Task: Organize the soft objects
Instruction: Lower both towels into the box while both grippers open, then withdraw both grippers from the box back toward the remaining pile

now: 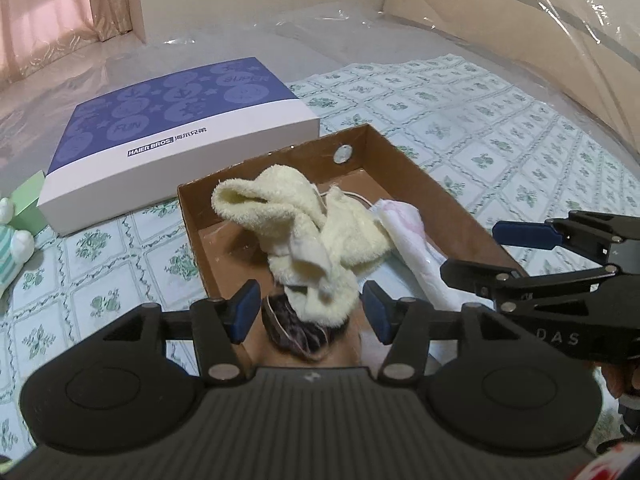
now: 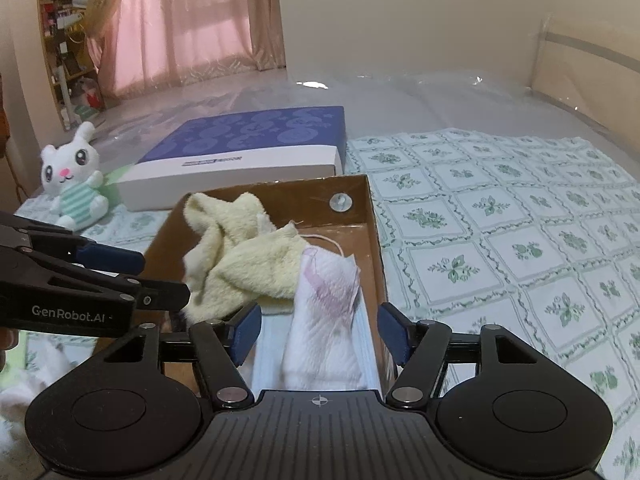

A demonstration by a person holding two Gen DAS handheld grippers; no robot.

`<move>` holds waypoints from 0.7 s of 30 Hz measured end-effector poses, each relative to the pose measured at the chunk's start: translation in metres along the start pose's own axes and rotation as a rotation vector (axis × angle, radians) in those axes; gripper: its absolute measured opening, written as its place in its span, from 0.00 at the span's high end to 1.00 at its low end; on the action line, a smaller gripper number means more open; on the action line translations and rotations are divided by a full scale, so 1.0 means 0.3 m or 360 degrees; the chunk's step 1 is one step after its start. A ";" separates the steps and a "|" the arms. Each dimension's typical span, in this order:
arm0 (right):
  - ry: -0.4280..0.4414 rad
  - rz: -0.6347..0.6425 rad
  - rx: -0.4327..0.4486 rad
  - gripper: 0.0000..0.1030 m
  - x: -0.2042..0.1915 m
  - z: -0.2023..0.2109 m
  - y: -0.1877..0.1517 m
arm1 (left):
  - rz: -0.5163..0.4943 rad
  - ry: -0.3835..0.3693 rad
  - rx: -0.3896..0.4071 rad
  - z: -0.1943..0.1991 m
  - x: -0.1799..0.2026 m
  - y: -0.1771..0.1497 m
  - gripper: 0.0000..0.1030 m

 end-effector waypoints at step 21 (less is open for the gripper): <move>0.0047 -0.0152 0.0018 0.34 -0.033 0.403 -0.147 | 0.0056 0.0007 0.0081 0.402 0.154 -0.212 0.48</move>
Point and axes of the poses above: each gripper's, at about its wrist camera, not at the fingertips, and z roughly against the way its jaws point, x to its right, y to its top, the point moved 1 cm from there along -z, roughly the way its jaws point, and after that the axes turned 10 degrees about -y, right-handed, at the moved point
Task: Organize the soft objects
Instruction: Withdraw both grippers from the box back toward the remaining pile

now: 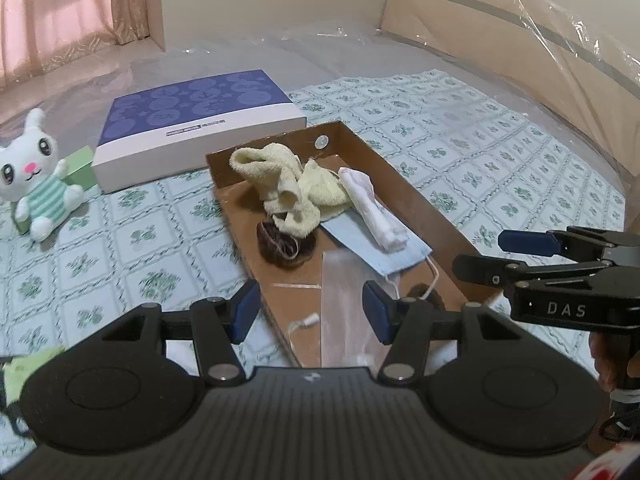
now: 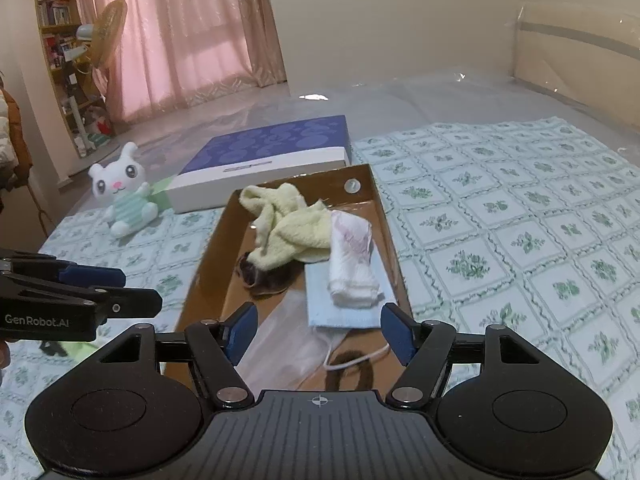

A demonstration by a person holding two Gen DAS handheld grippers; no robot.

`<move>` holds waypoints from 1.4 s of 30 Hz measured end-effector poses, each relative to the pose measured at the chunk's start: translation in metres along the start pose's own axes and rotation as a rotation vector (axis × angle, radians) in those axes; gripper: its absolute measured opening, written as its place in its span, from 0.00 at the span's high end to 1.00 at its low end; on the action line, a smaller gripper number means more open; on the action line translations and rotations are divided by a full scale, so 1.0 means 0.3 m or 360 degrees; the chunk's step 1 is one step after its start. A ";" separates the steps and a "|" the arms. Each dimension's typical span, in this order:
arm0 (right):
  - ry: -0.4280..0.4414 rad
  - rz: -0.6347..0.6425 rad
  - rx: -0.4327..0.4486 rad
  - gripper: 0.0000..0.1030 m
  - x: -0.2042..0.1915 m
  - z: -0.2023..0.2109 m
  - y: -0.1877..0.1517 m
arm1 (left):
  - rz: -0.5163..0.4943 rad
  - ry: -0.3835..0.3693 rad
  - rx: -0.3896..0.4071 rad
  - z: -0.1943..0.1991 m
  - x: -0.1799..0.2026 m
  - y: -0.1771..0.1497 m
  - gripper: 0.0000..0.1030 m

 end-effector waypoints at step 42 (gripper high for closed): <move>0.0242 0.0145 -0.0151 0.31 -0.326 0.308 -0.301 | 0.0296 0.0316 0.0158 0.626 -0.092 -0.526 0.48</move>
Point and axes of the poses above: each gripper's, at about its wrist camera, not at the fingertips, and z roughly against the way its jaws point, x to its right, y to its top, the point moved 1 cm from there along -z, roughly the way its jaws point, and after that the axes turned 10 degrees about -y, right-handed, at the moved point
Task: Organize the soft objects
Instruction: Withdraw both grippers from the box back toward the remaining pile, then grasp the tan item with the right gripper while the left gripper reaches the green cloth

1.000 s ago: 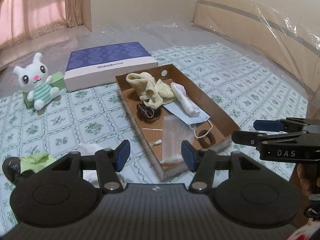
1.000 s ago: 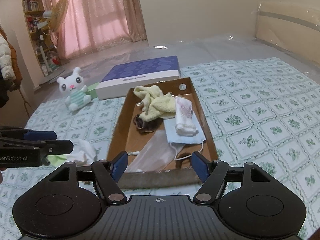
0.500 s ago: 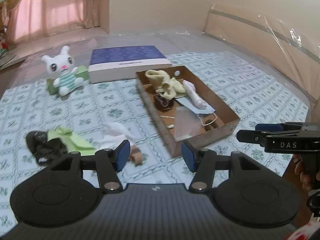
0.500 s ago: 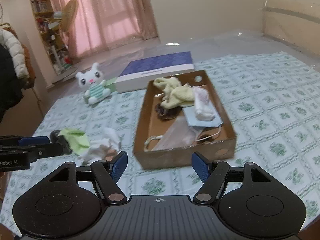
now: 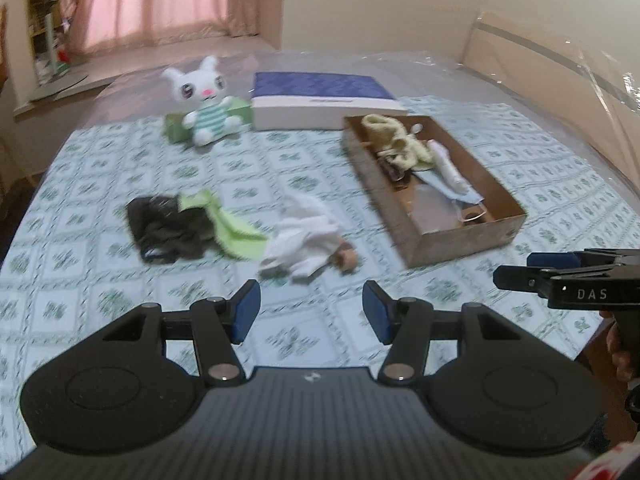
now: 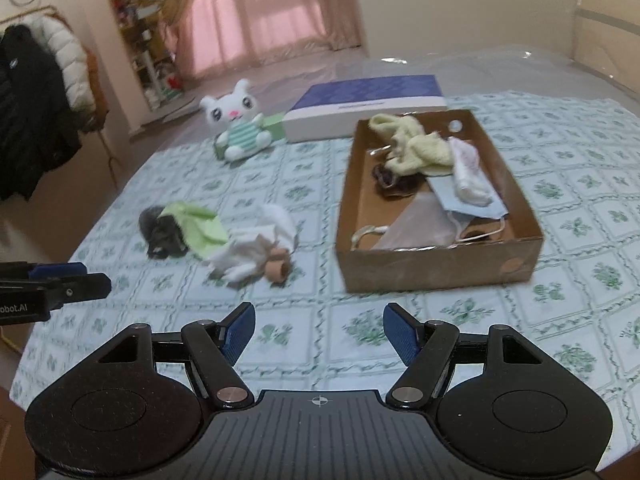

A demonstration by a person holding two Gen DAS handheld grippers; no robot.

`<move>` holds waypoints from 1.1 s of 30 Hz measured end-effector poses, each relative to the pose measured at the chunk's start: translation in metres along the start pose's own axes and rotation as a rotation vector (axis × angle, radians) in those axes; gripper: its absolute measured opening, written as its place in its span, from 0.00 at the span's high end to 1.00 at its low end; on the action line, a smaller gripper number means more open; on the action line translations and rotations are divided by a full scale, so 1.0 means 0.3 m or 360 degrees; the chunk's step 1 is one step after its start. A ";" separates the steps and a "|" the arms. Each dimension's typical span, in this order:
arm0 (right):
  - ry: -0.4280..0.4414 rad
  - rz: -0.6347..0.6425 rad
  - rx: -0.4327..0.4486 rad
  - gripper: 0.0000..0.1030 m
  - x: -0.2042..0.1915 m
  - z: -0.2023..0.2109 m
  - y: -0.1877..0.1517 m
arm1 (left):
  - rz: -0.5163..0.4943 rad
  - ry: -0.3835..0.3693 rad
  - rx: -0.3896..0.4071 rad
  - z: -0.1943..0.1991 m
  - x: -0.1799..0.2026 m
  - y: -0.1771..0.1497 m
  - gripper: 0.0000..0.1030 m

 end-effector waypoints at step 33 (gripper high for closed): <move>0.0144 0.0473 0.0087 0.31 -0.282 -0.295 0.016 | 0.0172 0.0173 -0.0065 -0.103 -0.216 -0.054 0.48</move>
Point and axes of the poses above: each gripper's, at about its wrist camera, not at the fingertips, and z roughly against the way its jaws point, x to its right, y to its top, the point moved 1 cm from there along -z, roughly the way its jaws point, and after that the axes turned 10 degrees about -y, right-handed, at the moved point
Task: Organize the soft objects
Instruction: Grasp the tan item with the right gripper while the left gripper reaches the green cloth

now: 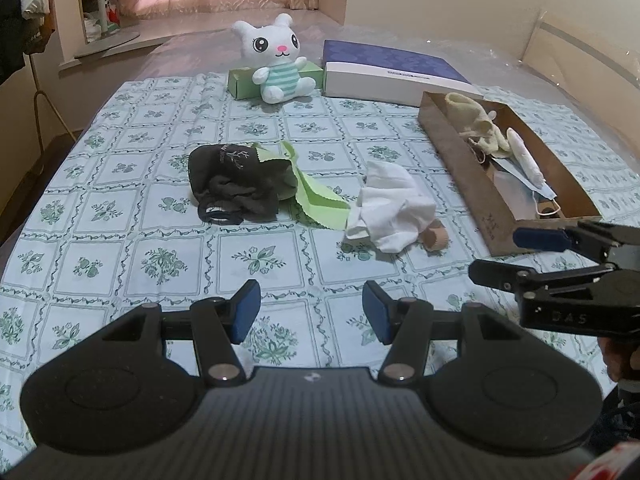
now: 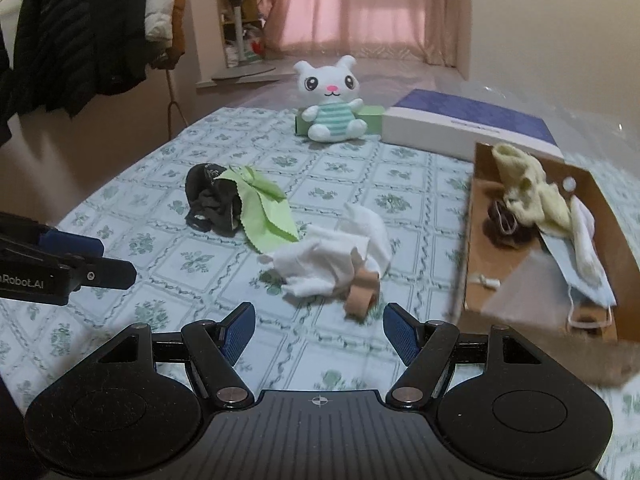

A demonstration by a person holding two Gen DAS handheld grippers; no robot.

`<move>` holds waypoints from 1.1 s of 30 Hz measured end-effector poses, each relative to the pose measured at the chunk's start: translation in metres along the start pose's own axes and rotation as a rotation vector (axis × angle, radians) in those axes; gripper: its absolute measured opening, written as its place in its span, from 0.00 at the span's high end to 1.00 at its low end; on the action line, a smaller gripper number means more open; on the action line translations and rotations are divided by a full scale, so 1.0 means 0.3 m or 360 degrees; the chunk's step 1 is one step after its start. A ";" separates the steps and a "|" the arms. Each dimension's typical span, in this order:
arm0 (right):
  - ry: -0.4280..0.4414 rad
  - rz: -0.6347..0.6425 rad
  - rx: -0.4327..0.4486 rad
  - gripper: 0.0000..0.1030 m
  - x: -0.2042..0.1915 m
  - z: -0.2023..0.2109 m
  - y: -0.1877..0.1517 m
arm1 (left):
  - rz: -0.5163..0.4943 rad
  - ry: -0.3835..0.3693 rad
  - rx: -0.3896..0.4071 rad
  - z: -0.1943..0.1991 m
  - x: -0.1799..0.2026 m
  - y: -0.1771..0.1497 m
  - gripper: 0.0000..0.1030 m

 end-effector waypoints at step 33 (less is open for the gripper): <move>-0.0196 -0.0222 -0.0035 0.95 0.061 -0.254 -0.012 | 0.0003 -0.0035 -0.0007 -0.249 -0.051 0.069 0.50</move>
Point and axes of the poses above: each gripper's, at about its wrist camera, not at the fingertips, and z roughly against the way its jaws point, x to its right, y to its top, the point moved 1 cm from there along -z, roughly the way its jaws point, and after that the axes turned 10 degrees about -y, right-handed, at the moved point
